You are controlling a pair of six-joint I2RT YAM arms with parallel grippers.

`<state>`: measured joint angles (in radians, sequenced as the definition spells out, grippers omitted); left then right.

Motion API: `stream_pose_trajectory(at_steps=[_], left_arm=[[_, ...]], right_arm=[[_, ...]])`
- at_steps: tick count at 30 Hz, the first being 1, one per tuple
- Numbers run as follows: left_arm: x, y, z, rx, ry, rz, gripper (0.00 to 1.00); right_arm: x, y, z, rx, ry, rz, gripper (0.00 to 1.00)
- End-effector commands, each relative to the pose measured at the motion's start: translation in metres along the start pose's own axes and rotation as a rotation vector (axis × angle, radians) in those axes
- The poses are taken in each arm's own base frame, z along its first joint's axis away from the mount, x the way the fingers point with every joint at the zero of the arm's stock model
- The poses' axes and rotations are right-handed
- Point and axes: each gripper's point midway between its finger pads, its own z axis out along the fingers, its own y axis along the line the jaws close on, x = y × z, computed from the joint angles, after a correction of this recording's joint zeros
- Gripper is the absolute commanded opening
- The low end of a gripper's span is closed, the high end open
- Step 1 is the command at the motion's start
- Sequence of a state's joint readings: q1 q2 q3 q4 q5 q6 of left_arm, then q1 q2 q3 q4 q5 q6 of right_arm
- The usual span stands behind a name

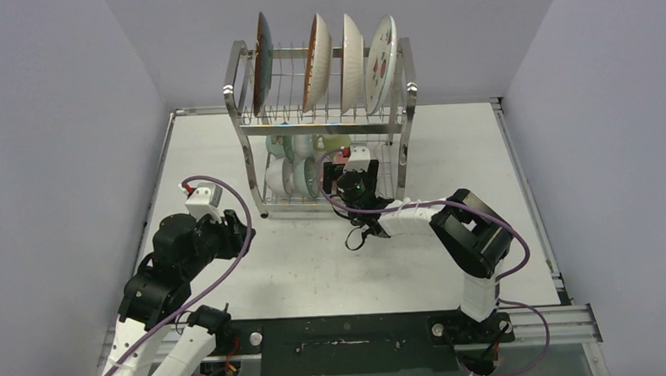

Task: Load the mixed dishes into the dish rack
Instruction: Turn the cup upside down in the dish rack.

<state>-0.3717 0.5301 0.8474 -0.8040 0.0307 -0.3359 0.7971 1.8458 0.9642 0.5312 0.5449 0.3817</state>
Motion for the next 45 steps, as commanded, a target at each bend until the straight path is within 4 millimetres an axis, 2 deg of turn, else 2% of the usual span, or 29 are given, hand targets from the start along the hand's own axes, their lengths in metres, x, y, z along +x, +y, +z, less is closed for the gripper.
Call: stream_pose_trajectory(at_steps=[1, 5, 16, 25, 32, 45], left_arm=[[-0.014, -0.005, 0.0, 0.025, -0.062, 0.013, 0.47], [-0.015, -0.006, -0.001, 0.028, -0.067, 0.013, 0.47], [-0.015, -0.007, -0.001, 0.038, -0.068, 0.019, 0.48], [-0.015, -0.007, -0.001, 0.038, -0.068, 0.019, 0.48], [-0.013, -0.007, 0.0, 0.036, -0.062, 0.017, 0.48], [-0.013, -0.004, 0.002, 0.019, -0.056, 0.013, 0.5]], right_arm=[[-0.052, 0.007, 0.002, 0.006, -0.119, 0.093, 0.94], [-0.052, 0.006, -0.001, 0.012, -0.115, 0.078, 1.0], [-0.055, 0.007, -0.018, -0.011, -0.121, 0.067, 1.0], [-0.066, 0.009, -0.042, -0.033, -0.141, 0.059, 1.0], [-0.067, 0.005, -0.055, -0.034, -0.14, 0.047, 1.0], [-0.068, 0.008, -0.086, -0.11, -0.113, 0.064, 1.0]])
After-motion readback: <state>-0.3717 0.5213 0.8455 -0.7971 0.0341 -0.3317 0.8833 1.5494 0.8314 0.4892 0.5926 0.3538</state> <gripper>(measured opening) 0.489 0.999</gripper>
